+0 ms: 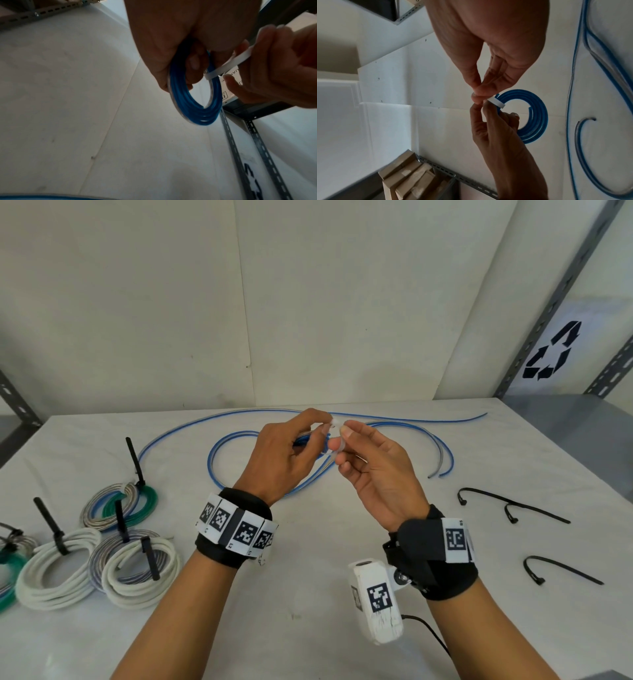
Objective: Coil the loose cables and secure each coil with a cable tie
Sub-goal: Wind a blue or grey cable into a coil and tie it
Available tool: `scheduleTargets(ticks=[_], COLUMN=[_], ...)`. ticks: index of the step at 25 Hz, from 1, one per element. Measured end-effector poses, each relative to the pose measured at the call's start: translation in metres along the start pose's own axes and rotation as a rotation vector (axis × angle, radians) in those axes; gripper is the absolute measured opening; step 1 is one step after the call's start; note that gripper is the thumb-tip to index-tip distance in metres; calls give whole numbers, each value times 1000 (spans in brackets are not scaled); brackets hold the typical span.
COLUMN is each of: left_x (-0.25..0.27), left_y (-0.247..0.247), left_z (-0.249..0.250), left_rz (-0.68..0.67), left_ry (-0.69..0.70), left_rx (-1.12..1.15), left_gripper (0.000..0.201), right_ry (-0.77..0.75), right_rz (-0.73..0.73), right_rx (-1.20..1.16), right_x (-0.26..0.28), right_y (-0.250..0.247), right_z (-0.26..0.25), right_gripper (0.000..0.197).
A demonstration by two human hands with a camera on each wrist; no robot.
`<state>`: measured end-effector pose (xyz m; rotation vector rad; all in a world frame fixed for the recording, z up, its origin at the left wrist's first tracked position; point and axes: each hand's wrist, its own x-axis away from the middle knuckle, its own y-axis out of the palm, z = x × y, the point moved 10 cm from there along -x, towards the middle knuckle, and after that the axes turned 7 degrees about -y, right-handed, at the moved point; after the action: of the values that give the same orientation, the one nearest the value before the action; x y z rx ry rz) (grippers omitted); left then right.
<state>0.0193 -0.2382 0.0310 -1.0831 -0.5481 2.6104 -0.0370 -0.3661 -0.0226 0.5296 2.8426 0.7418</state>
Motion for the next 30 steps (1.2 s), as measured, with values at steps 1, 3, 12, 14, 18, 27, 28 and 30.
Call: scheduleTargets(ticks=[1,3,12,14,18,27,28,30], left_x=[0,0,2,5,8,6,6,6], left_y=[2,6,29,34,38,31,29,31], left_z=[2,3,-8,-5,-8,-19,-21,-25], left_rz=[-10,-31,-179,-199,-218,-123,-105,-93], left_ry=[-1,-6,-151,-166,-269,-364,-369,-372], left_rx=[-1,10,279,307,408,481,477,464], left_gripper=[10,10,18,17,21,36,36,34], right_ry=[2,-20,-114,-126,-112,-268,-251,-205], right_rz=[0,0,5,39,119,149,107,55], right_rx=[-10,10,274,314,301,507,525,538], right_x=[-1,-3,-11,-13,-32,-68,-70,-72], right_y=[-1,-4,-16,-22,-29,-12,-6,1], right_z=[0,-2,-16,-17,-17,-29,-28,-27], right_gripper=[20,23,12,8,10,9,9,12])
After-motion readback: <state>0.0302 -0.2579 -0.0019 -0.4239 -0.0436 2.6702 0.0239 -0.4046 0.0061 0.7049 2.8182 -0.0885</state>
